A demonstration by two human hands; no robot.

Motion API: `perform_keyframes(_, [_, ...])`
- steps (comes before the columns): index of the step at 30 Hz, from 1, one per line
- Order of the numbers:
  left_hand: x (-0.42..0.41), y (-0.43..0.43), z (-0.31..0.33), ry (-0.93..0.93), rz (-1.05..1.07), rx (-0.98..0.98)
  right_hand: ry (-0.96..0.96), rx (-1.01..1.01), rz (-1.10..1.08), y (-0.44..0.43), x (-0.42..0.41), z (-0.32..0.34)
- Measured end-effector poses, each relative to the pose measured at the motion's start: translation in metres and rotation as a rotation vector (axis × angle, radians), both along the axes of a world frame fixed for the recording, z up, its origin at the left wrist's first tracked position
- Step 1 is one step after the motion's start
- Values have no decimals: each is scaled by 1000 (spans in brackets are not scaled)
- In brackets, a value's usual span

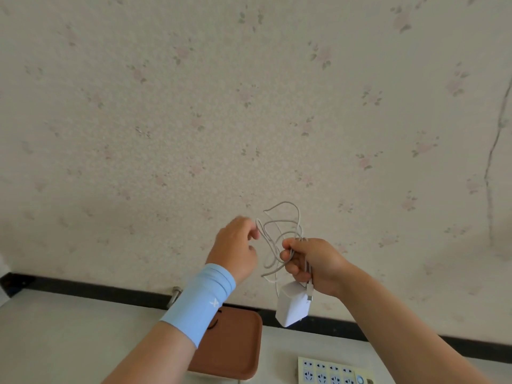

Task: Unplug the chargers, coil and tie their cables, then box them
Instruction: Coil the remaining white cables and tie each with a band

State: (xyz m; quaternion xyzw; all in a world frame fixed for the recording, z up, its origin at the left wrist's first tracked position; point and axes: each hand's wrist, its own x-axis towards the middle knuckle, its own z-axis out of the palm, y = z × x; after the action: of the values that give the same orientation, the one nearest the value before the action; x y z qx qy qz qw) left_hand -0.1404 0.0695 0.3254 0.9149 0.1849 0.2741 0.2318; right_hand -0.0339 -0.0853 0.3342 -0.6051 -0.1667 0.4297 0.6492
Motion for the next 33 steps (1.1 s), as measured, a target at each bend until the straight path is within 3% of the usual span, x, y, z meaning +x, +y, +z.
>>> perform_keyframes(2, [2,-4,4,-221,126,67,-6,-2,-5,0,1,-1])
perform_keyframes(4, [1,0,7,-306,60,76,-10,-4,-14,0,2,-1])
perform_keyframes(7, [-5,-4,9,-94,-271,-135,-1,10,-14,-1,3,-1])
perform_keyframes(9, [-7,-12,6,177,-358,-319,25,46,-27,-2,3,0])
perform_keyframes(11, [-4,-17,1,347,-371,-360,35,80,-53,-2,4,1])
perform_keyframes(15, [0,-12,3,385,-367,-342,43,146,-150,1,6,2])
perform_keyframes(18, [5,-12,4,128,-292,-750,-88,72,-132,-1,9,2])
perform_keyframes(22, [7,-9,9,-282,-254,-1334,-430,-200,166,-6,-2,4])
perform_keyframes(25, [7,-10,11,-417,-315,-1671,-502,-254,316,-1,-16,1])
perform_keyframes(28, [11,-17,11,-523,-337,-1888,-530,-217,384,5,-20,-4])
perform_keyframes(33, [11,-2,15,-637,-374,-2073,-627,-280,591,4,-26,0])
